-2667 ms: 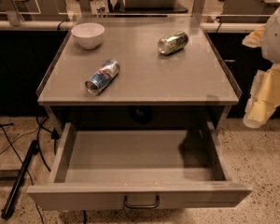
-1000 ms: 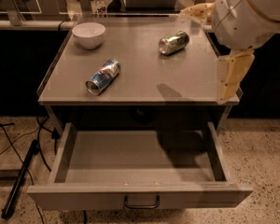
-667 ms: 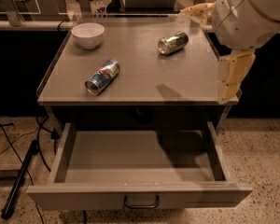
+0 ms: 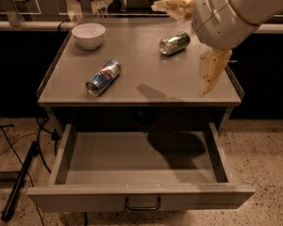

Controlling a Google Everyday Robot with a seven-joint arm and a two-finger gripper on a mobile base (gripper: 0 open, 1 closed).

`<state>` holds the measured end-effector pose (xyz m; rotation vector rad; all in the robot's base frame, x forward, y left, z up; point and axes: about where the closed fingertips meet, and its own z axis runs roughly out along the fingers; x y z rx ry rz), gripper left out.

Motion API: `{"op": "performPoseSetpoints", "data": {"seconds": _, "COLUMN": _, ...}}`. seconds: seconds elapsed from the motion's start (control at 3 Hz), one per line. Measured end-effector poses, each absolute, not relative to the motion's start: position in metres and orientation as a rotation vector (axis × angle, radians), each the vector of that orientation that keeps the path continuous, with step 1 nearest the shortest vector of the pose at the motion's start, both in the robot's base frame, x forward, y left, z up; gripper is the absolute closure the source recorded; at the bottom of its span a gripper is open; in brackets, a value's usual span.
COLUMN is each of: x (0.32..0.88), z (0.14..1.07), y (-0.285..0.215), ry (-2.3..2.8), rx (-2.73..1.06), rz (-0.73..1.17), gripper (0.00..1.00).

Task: Place redbull can into top drawer

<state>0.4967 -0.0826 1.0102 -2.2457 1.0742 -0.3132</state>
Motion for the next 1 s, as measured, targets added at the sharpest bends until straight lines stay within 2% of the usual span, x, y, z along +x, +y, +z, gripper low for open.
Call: {"op": "performPoseSetpoints", "data": {"seconds": 1.0, "x": 0.528, "z": 0.995, "y": 0.048, "ry": 0.611, "rx": -2.339, "rz": -0.55, "gripper": 0.0}}
